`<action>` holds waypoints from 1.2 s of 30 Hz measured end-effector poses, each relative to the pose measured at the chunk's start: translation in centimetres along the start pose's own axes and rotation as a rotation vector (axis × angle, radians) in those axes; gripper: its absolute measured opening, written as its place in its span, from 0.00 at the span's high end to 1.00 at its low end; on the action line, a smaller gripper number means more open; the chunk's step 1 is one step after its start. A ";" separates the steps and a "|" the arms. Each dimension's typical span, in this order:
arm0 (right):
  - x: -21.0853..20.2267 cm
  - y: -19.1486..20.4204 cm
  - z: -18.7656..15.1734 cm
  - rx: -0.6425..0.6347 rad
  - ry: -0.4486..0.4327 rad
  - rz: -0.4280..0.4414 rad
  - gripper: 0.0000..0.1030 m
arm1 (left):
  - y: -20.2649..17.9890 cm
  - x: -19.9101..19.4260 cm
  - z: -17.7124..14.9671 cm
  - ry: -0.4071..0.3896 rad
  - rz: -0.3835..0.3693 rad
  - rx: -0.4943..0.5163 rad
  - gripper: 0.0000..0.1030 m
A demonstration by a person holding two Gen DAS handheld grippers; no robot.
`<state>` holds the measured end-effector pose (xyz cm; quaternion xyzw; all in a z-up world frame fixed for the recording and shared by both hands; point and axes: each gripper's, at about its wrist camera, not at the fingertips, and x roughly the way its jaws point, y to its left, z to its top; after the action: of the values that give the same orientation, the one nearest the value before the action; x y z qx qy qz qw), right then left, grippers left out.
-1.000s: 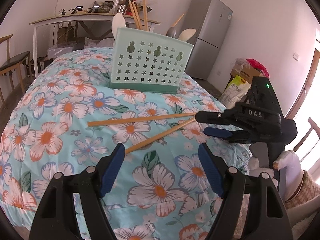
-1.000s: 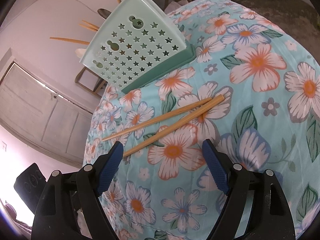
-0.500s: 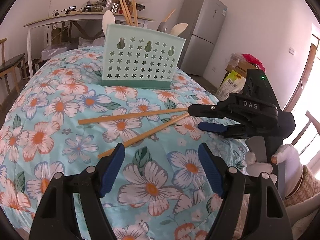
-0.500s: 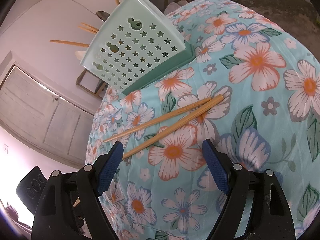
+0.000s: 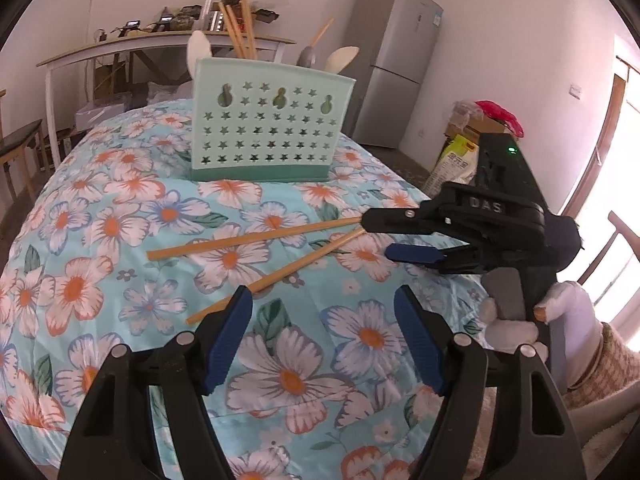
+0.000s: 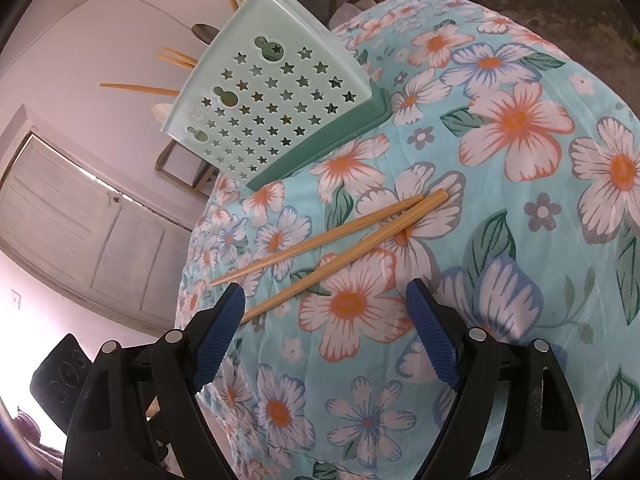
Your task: Organize utensils
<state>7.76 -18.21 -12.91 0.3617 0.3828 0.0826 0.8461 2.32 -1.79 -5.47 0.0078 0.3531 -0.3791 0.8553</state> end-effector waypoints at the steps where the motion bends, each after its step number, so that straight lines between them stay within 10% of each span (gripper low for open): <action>1: 0.0 0.0 0.0 0.001 0.000 0.001 0.23 | -0.1 0.0 -0.1 0.004 -0.011 -0.002 0.33; 23: -0.9 0.7 0.9 -0.036 0.014 0.051 0.24 | 7.0 2.8 -0.8 0.058 -0.110 -0.440 0.40; 36: 3.1 5.6 3.9 -0.281 0.147 0.023 0.59 | 6.7 2.6 -1.1 0.059 -0.153 -0.446 0.40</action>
<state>13.39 -15.00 -9.21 0.2368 0.4244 0.1713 0.8570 7.25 1.62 -9.60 -0.1970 0.4524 -0.3549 0.7941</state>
